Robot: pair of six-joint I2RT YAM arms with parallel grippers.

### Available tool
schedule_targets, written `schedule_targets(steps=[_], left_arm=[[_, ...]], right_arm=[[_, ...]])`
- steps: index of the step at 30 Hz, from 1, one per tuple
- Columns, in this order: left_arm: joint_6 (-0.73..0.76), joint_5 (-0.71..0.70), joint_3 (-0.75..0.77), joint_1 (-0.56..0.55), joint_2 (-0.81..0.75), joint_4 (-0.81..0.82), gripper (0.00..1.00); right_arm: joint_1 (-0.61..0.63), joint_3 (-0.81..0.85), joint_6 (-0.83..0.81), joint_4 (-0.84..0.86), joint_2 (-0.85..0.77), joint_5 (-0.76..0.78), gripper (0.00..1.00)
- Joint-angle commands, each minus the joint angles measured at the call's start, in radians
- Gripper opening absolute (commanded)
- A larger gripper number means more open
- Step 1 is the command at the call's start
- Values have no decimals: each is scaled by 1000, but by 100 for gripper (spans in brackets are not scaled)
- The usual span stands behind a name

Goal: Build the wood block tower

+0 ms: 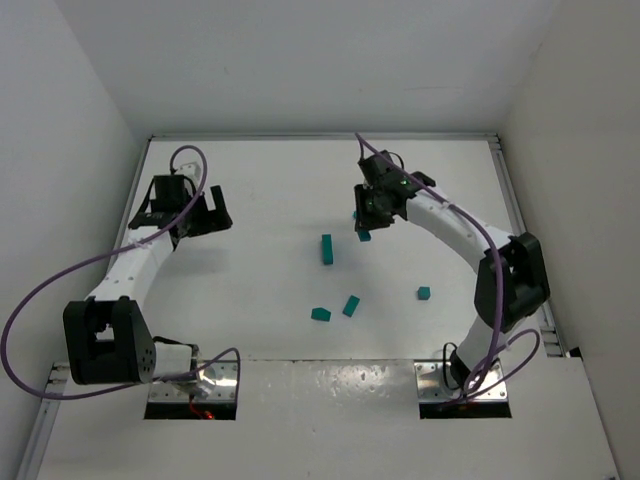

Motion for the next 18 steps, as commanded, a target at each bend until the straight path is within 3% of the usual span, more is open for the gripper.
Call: schedule_targets(steps=[1,7,13,18], left_arm=[[33,154,7,17,-14,-10,100],[42,173,-2,35,-23,-21,100],[53,164,-2,64,-63,-30,100],[42,153,-32,73,-84,-30,100]], right_arm=[[46,65,172,27,14,116,0],[147,47,109,120,43,254,0],[183,-67,86,276,22,308,0],[221,-108,111,309,23,374,0]])
